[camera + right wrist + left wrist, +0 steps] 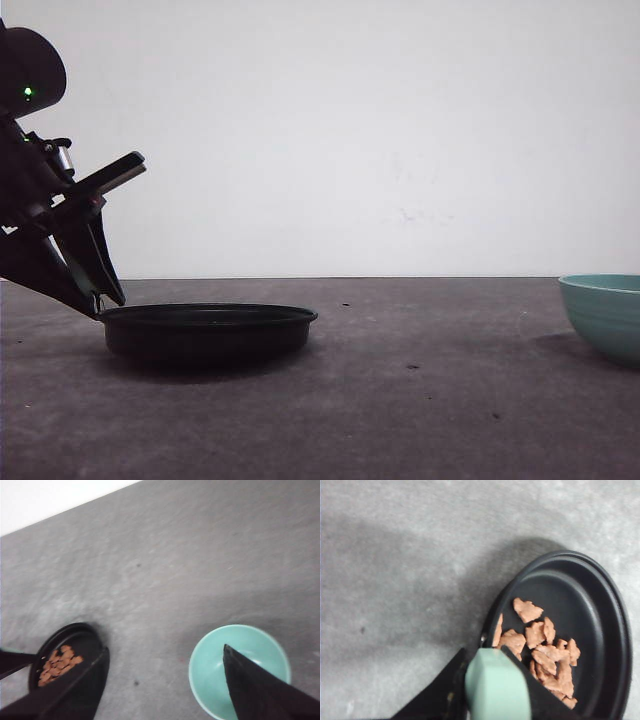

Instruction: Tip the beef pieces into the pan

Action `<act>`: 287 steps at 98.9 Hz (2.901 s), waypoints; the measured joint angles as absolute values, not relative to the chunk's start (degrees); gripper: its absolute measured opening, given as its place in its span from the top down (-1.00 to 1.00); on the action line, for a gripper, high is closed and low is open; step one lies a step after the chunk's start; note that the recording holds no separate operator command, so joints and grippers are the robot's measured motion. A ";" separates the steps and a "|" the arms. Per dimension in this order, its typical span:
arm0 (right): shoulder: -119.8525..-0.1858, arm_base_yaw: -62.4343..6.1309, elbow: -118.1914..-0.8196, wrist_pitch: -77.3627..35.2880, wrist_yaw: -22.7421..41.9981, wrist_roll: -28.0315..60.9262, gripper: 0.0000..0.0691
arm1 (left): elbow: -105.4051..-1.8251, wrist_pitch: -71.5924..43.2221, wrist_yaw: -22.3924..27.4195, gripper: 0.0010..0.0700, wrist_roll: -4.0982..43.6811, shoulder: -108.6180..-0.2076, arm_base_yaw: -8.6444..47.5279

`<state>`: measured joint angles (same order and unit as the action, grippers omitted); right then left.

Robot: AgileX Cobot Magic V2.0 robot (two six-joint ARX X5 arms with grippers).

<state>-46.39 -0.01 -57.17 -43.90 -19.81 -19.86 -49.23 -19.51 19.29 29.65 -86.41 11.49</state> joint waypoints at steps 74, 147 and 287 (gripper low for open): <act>-46.70 -0.01 -57.01 -43.00 -3.25 -12.12 -0.28 | -49.45 -20.49 14.20 -0.99 32.80 -81.36 11.03; -43.75 -3.14 -52.95 -33.58 0.03 -7.01 0.62 | -49.65 -30.04 3.27 0.36 18.02 -43.20 9.61; -11.11 -6.98 -37.34 -28.95 0.03 -2.74 0.97 | -41.54 -41.58 -2.22 0.98 14.63 -17.54 9.61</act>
<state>-11.11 -6.98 -37.34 -28.95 0.03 -2.74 -41.54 -41.58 -2.22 14.63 -17.54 9.61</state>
